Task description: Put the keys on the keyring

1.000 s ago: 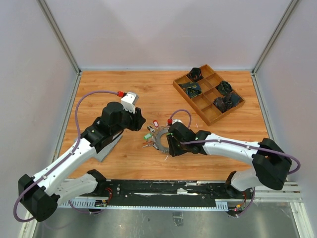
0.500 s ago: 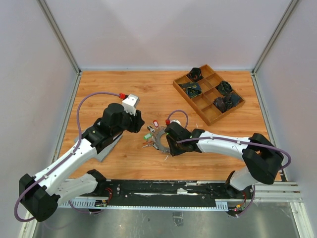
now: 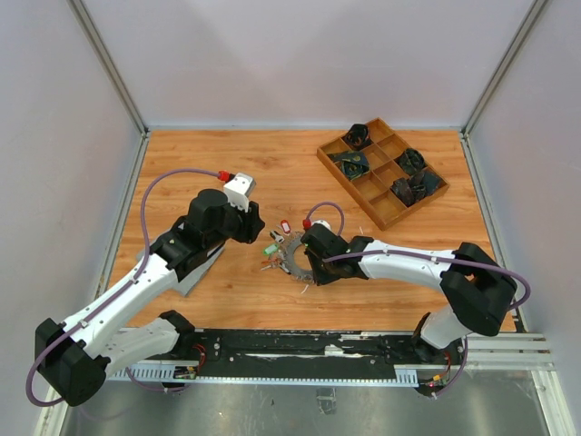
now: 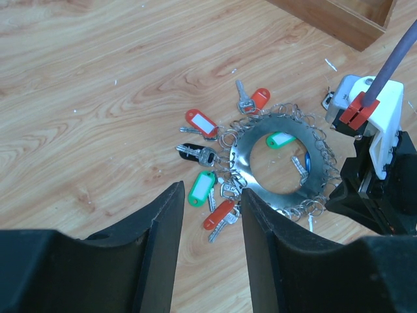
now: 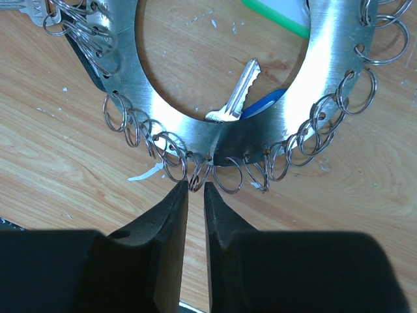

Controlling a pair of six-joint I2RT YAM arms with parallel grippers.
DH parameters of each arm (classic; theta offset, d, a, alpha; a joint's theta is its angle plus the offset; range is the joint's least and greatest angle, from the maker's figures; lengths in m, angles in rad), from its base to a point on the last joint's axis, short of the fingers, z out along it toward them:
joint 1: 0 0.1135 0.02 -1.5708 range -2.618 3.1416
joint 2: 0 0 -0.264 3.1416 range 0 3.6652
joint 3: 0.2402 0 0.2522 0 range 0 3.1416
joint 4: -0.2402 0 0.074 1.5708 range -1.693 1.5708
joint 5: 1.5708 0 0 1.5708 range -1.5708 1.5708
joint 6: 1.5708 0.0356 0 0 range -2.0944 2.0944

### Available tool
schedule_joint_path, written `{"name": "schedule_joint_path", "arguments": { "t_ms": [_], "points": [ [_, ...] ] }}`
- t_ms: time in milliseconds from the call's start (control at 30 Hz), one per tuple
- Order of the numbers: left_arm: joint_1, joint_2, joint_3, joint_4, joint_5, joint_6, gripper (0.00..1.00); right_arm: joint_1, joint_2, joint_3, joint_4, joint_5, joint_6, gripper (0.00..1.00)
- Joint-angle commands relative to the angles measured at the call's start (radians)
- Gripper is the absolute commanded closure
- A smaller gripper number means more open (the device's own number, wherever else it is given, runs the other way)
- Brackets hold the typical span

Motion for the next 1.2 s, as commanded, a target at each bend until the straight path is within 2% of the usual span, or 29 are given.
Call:
{"name": "schedule_joint_path", "arguments": {
  "t_ms": [0,300,367,533,767,967,1167],
  "points": [
    [0.008,-0.005,0.002,0.009,-0.001,0.008,0.54,0.011,0.011,0.007,0.006,0.014,0.010,0.81],
    [0.009,-0.006,0.005,0.006,-0.004,0.009,0.54,0.011,0.034,0.007,0.011,0.008,0.005,0.80],
    [0.009,-0.007,0.003,0.005,-0.006,0.011,0.54,0.011,0.036,0.008,0.013,0.006,0.001,0.83],
    [0.009,-0.015,0.005,0.002,-0.012,0.011,0.54,0.011,-0.003,0.000,0.011,0.033,-0.013,0.99],
    [0.009,-0.051,0.010,0.016,0.006,0.018,0.54,0.011,-0.176,-0.041,0.021,0.054,-0.148,0.99],
    [0.009,-0.102,0.005,0.070,0.106,0.025,0.54,0.011,-0.343,-0.049,0.018,-0.017,-0.342,0.99],
    [0.009,-0.140,0.014,0.142,0.310,0.047,0.55,0.010,-0.506,-0.019,0.006,-0.105,-0.500,0.99]
  ]
}}
